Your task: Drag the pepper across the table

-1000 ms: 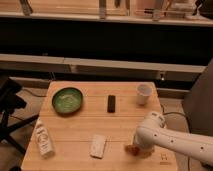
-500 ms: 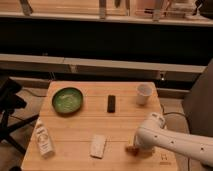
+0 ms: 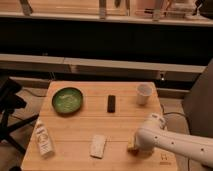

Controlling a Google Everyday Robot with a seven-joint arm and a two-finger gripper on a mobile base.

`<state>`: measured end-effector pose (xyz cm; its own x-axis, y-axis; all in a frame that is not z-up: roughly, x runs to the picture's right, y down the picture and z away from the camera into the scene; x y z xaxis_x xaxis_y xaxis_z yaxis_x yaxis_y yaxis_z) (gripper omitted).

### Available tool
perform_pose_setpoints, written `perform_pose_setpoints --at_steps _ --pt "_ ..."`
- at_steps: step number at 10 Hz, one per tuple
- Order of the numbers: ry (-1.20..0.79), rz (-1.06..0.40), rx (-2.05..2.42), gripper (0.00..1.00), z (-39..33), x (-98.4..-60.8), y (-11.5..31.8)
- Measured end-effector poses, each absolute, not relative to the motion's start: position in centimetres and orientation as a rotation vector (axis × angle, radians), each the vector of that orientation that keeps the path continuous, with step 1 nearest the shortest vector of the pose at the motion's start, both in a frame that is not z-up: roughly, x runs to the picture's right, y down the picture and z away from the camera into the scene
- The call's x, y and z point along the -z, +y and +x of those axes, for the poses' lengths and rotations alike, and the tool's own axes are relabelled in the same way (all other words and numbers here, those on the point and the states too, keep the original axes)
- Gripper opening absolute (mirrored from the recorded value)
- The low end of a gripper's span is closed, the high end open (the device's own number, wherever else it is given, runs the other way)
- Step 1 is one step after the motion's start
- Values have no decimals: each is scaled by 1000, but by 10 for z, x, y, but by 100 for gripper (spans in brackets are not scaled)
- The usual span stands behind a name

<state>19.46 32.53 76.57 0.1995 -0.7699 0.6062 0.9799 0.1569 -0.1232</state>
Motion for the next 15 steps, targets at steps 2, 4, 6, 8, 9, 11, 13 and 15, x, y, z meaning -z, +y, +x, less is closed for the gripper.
perform_pose_setpoints --at_steps 2,4,6,8,9,11,13,15 --pt "-455 -557 1317 27 195 -766 325" --pt "-457 -554 1318 10 194 -763 324" --pt "-456 -560 1318 0 195 -762 324" --pt "-450 -556 1322 0 198 -763 329" --pt "-448 -559 1317 0 200 -762 329" --pt "-451 -560 1313 0 200 -760 329" --pt "-452 -560 1317 0 202 -762 324" --pt "-442 -554 1335 0 206 -771 307"
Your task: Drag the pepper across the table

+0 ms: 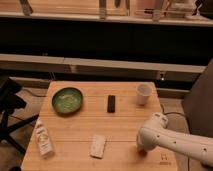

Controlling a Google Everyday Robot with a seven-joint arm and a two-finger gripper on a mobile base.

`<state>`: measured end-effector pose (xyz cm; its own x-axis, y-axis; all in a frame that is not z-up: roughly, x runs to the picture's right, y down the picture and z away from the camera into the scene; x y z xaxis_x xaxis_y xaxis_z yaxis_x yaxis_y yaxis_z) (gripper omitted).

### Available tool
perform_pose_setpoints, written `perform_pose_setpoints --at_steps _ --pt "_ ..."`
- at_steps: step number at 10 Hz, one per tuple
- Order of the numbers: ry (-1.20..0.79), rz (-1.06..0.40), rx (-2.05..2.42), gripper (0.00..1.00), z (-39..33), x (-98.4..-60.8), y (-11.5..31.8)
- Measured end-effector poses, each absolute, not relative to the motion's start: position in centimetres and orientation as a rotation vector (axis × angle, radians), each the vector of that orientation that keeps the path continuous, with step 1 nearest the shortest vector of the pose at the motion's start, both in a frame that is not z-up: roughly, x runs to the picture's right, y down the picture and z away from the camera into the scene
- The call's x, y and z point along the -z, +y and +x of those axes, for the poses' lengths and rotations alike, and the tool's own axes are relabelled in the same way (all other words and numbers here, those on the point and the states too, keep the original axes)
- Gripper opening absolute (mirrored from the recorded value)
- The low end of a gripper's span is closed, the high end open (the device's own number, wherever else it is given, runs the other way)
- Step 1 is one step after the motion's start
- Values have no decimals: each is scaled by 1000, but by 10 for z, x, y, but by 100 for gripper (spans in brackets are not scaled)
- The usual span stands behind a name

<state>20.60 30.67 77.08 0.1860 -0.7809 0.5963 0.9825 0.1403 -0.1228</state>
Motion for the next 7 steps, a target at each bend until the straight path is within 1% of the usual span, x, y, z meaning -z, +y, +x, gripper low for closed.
perform_pose_setpoints --at_steps 4,7 --pt "-437 -551 1346 0 213 -771 300" --pt "-438 -546 1356 0 218 -783 283"
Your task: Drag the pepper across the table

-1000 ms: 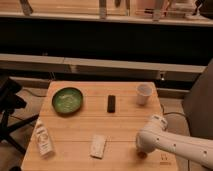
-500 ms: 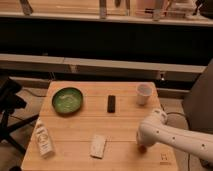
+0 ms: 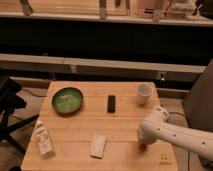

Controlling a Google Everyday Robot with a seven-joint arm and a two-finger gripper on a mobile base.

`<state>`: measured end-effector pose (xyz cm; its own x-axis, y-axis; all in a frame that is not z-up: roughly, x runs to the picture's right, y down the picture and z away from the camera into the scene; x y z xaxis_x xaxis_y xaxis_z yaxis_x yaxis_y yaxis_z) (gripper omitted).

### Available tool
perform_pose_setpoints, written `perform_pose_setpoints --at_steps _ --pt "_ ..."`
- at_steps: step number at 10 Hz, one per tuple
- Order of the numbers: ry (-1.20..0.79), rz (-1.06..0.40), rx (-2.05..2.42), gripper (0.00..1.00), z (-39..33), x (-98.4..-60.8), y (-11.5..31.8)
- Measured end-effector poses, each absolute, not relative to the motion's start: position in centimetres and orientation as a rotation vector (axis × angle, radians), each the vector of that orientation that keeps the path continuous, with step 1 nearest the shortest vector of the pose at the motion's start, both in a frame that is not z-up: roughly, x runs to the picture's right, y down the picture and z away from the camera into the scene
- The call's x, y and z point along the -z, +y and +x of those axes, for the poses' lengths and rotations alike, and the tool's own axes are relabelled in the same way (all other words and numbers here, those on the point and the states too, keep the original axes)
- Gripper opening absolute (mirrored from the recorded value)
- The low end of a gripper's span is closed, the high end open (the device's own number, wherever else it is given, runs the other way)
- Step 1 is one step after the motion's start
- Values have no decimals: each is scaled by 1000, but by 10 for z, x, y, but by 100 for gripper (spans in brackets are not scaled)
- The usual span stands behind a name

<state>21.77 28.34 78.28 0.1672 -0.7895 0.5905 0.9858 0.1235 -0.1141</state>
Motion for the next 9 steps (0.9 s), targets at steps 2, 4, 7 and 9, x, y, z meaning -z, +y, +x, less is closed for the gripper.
perform_pose_setpoints --at_steps 2,4,7,9 --pt "-438 -547 1358 0 220 -783 281" --pt "-437 -547 1358 0 225 -784 278" --pt "-436 -546 1357 0 228 -799 260" --pt "-436 -546 1353 0 232 -802 257"
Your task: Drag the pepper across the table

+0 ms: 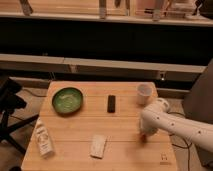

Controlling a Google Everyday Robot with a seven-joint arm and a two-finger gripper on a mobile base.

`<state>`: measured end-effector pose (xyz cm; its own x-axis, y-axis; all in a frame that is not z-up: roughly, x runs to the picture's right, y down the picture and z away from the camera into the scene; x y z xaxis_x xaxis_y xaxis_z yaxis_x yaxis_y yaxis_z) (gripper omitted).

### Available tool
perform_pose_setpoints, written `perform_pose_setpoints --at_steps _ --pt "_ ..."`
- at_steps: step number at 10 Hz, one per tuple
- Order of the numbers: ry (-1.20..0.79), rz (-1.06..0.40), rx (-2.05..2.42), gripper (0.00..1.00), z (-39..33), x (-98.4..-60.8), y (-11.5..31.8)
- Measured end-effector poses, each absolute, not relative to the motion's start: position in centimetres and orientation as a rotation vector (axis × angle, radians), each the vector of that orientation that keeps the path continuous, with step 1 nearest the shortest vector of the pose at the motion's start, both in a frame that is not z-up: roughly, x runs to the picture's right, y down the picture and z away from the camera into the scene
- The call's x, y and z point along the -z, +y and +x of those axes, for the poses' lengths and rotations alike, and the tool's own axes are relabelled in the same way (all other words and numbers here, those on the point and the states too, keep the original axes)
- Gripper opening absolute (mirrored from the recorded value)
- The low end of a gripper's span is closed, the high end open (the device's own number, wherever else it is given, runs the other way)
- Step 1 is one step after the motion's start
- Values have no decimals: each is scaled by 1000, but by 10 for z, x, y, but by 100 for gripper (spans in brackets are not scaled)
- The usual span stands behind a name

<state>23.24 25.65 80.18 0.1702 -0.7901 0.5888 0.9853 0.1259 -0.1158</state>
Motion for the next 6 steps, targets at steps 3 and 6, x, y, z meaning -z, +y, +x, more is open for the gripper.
perform_pose_setpoints --at_steps 3,6 --pt "-430 -538 1354 0 244 -804 249" --pt "-419 -534 1342 0 257 -813 236"
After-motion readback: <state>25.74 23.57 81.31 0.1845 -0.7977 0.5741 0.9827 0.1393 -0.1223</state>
